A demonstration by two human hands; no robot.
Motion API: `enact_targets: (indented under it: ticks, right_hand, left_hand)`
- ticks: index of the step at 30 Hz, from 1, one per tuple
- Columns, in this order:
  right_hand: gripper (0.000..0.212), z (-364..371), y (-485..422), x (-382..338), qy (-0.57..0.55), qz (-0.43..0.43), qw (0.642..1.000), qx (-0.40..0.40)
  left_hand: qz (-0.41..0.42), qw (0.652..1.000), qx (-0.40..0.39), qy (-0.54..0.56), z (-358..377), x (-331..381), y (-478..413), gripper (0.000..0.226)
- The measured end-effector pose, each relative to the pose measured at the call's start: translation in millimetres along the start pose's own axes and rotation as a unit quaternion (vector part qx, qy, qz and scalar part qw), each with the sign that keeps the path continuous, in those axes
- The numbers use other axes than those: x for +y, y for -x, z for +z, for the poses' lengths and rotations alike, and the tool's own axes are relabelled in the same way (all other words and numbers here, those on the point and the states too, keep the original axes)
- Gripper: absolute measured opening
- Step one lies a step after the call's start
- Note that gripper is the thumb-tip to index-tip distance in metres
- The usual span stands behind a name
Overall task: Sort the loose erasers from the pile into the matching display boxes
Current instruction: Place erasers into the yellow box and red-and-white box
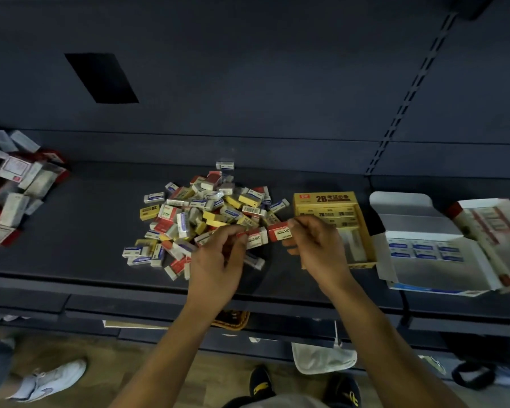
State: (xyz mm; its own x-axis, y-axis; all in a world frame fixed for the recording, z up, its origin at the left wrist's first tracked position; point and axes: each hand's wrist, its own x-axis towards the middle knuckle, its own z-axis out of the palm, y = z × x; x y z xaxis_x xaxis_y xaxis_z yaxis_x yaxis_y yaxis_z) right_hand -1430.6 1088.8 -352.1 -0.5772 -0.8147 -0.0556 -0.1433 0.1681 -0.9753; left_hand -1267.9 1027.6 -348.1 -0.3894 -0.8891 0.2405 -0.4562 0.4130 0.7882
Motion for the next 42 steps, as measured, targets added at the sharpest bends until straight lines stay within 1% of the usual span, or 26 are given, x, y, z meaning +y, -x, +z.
enact_targets:
  ticks: [2,4,8,10,13,15,18,22,28,32,34,39,42]
  right_hand:
    - [0.013,-11,0,2,-0.01,0.009,1.0,-0.004]
    - [0.011,-22,1,3,-0.026,0.015,0.999,-0.011]
    - [0.01,-43,1,9,-0.054,0.028,0.998,-0.017]
    - [0.01,-53,1,12,-0.063,0.035,0.997,-0.018]
    - [0.017,-67,3,12,-0.087,0.037,0.995,-0.032]
    - [0.02,-75,3,12,-0.094,0.031,0.994,-0.042]
    - [0.023,-86,3,14,-0.101,0.03,0.993,-0.058]
    - [0.028,-101,5,17,-0.065,0.006,0.994,-0.088]
    - [0.04,-120,6,18,0.022,-0.035,0.995,-0.089]
    - [0.053,-131,6,20,0.044,-0.022,0.995,-0.084]
    - [0.051,-135,6,22,0.048,-0.013,0.996,-0.073]
    - [0.026,-146,6,23,0.087,-0.029,0.994,-0.063]
    - [0.024,-152,9,20,0.11,-0.051,0.991,-0.055]
  left_hand:
    - [-0.007,0.999,-0.014,0.028,8,7,1,0.016]
    - [-0.019,0.997,-0.031,0.066,16,15,1,0.018]
    - [-0.079,0.987,-0.06,0.127,35,24,2,0.022]
    - [-0.098,0.982,-0.076,0.144,43,29,3,0.028]
    - [-0.087,0.981,-0.099,0.145,52,42,5,0.041]
    - [-0.076,0.98,-0.103,0.154,58,48,6,0.043]
    - [-0.084,0.978,-0.111,0.155,68,53,8,0.042]
    - [-0.088,0.978,-0.119,0.144,81,58,9,0.037]
    - [-0.086,0.976,-0.102,0.17,102,70,10,0.022]
    - [-0.083,0.978,-0.084,0.175,116,79,11,0.025]
    - [-0.1,0.977,-0.078,0.174,123,82,10,0.029]
    - [-0.142,0.96,-0.091,0.223,138,95,8,0.03]
    - [-0.151,0.947,-0.095,0.267,144,101,7,0.029]
